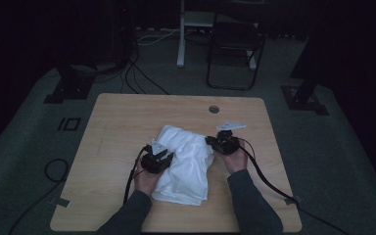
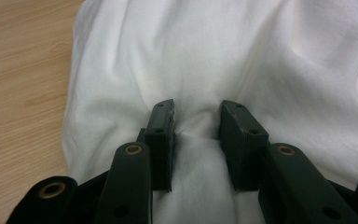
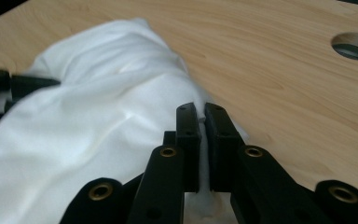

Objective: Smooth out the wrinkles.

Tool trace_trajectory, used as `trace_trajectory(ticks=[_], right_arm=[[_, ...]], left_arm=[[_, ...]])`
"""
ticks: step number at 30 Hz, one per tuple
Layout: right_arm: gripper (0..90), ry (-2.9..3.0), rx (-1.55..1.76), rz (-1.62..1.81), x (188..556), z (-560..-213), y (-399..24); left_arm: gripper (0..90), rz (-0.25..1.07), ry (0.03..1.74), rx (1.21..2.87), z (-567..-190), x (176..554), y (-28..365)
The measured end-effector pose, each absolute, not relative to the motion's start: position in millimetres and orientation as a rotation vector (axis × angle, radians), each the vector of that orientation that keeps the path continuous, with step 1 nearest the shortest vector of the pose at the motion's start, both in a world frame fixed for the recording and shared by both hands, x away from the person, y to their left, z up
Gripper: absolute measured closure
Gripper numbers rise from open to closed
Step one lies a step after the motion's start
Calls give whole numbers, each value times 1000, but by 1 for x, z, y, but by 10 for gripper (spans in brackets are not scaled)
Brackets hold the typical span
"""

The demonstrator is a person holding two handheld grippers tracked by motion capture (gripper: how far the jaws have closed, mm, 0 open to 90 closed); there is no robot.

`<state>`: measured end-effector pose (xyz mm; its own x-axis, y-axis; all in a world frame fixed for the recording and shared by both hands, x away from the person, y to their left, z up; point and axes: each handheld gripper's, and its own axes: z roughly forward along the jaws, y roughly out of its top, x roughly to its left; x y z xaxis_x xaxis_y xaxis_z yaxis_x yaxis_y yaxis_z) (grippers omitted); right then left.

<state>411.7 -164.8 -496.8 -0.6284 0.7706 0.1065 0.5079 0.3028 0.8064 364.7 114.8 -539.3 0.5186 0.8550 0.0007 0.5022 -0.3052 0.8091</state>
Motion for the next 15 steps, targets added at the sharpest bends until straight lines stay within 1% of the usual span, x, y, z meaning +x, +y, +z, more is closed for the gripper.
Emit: trace_trajectory(ticks=[2,6,9,13,15], right_arm=[[883,2248,1164,1193,406,-498,-177],[888,2185,1242,1160,398,-501,-211],[871,2179,1248,1132,392,-502,-214],[668,2129,1262,1091,382,-500,-208],[606,2131,1237,1155,372,-496,-206]], left_arm=[[664,559,1111,1973,-539,365,116],[665,568,1103,1976,-539,365,114],[666,580,1108,1991,-538,365,111],[665,567,1115,1971,-539,364,114],[665,576,1122,1973,-539,363,113]])
